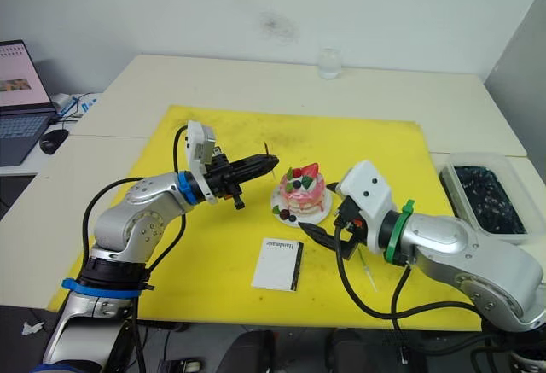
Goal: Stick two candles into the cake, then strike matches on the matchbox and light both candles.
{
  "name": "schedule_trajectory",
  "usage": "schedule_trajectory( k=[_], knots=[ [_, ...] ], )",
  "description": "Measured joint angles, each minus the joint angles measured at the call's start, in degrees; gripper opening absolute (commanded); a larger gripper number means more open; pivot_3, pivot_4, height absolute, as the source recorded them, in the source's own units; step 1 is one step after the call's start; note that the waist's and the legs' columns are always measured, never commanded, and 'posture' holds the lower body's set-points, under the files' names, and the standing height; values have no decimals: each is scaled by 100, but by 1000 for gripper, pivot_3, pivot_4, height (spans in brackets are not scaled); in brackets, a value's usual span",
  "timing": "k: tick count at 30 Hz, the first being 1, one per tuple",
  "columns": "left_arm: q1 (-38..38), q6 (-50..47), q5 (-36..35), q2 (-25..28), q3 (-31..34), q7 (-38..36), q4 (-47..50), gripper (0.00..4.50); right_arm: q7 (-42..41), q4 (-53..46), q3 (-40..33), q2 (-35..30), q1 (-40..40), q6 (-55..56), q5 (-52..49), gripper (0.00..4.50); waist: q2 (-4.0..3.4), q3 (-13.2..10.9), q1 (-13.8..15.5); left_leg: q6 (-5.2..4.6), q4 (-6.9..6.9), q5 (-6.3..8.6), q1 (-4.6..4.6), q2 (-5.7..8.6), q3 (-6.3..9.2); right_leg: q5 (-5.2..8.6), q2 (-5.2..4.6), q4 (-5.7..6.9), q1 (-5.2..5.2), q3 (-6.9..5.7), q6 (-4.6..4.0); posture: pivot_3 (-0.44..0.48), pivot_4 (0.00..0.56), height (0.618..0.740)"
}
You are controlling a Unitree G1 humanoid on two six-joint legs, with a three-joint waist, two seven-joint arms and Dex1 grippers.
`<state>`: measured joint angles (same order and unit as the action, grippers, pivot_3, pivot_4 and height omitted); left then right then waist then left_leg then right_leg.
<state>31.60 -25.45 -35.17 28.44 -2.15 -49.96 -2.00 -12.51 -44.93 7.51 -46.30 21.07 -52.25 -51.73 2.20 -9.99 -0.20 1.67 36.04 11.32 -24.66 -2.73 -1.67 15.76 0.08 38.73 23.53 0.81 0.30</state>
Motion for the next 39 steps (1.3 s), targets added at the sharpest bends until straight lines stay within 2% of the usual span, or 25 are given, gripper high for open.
schedule_trajectory(
  k=[13, 20, 34, 39],
  knots=[
    [134, 175, 402, -341, -12, -208, -275, 0, -5, -157, -27, 161, -135, -229, 131, 4472, 0, 0, -4, 0, 4, 0, 0, 1, 0, 0, 2, 7, 0, -1, 1, 0, 150, 740],
    [128, 252, 645, -359, -100, -355, -327, 0, -25, -157, -29, 185, -143, -250, 202, 4472, 0, 0, -6, 0, 5, -1, 2, 2, -1, -1, 3, 14, 0, -2, 1, 0, 150, 740],
    [107, 886, 1024, -506, -91, -450, -738, 0, -105, -210, -71, 310, -164, -370, 325, 4472, 0, 0, -6, -1, 7, -1, 2, 2, -1, -1, 5, 15, 0, -2, 1, 0, 150, 740],
    [-144, 1117, 1134, -564, -94, -451, -734, 0, -119, -221, -72, 342, -196, -384, 346, 4472, 0, 0, -8, -1, 7, -1, 4, 0, 0, -1, 4, 16, -1, -1, 1, 0, 150, 740]
  ],
)
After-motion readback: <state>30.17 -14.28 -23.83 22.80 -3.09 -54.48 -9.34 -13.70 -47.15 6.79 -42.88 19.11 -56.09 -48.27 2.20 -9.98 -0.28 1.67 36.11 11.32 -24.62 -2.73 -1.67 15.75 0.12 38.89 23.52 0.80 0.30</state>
